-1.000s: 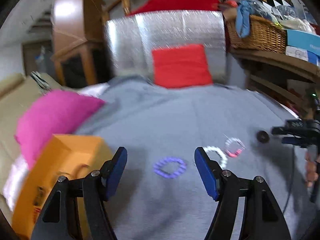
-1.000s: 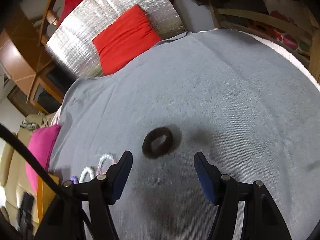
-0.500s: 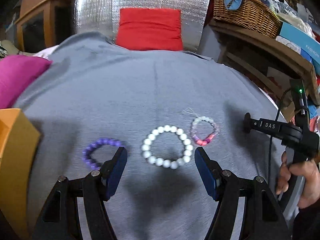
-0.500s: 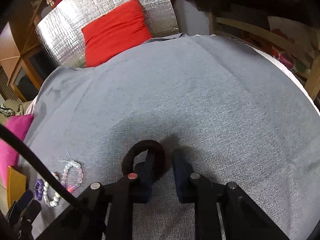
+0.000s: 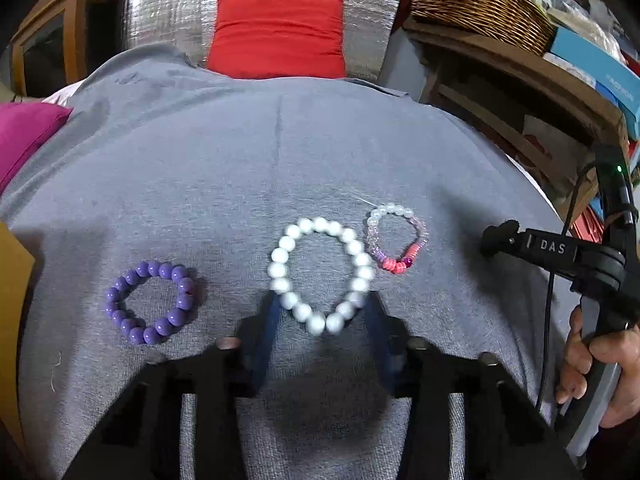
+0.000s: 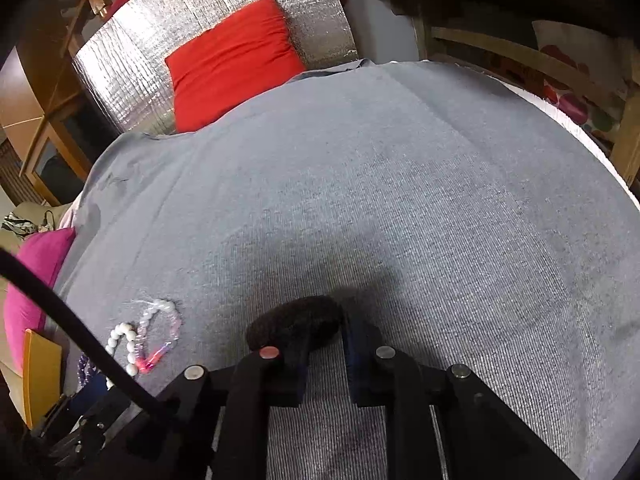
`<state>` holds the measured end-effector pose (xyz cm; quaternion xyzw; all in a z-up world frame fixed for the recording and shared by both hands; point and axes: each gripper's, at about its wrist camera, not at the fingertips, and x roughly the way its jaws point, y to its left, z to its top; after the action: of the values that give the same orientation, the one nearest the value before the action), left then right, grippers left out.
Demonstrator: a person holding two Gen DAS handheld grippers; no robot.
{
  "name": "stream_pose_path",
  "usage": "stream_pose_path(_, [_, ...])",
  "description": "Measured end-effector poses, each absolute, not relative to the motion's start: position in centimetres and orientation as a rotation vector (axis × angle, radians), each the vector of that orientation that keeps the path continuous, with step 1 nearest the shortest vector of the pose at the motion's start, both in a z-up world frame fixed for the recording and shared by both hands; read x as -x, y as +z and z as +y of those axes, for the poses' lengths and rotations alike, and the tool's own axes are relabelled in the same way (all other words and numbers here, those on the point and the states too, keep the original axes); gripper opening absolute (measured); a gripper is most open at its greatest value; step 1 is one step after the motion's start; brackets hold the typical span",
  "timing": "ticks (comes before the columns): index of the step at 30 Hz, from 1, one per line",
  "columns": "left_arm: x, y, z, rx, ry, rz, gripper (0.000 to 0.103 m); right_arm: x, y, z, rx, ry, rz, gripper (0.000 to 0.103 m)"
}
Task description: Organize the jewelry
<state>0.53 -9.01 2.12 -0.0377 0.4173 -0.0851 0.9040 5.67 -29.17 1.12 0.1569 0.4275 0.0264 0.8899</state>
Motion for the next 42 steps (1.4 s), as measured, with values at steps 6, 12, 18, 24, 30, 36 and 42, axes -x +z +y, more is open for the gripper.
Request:
stream_pose_path(6, [0.2,2.2,-9.1,0.060,-0.213,0.879,0.009,-5.2,1.4,-29.2,-0.331,0.075,0.895,0.016])
stream_pose_path(12, [1.7,2.4,-9.0,0.059,-0.256,0.904,0.009,-4.3,1.9,-29.4,-0.361,0.117,0.908,0.016])
stream_pose_path(18, [3.9,2.6,-8.6,0.044,-0.281,0.927,0.009,-2.9,2.2,-28.8,-0.365,0.188,0.953,0.016])
stream_pose_path(24, [5.3,2.8,-7.7,0.044,-0.290,0.959,0.009,-0.8,2.4,-27.0,-0.319,0.269,0.988,0.016])
stream_pose_path(30, [6.3,3.0,-6.6,0.075,-0.303,0.990,0.009,1.7,2.3,-25.5,-0.247,0.312,1.000,0.016])
stream_pose_path(36, [6.6,2.7,-6.1,0.077,-0.309,1.002,0.010,1.9,1.9,-26.2,-0.250,0.314,1.011,0.017])
stream_pose_path(42, [6.2,2.5,-5.5,0.128,-0.349,1.023,0.019,0.8,1.9,-27.1,-0.298,0.347,1.097,0.020])
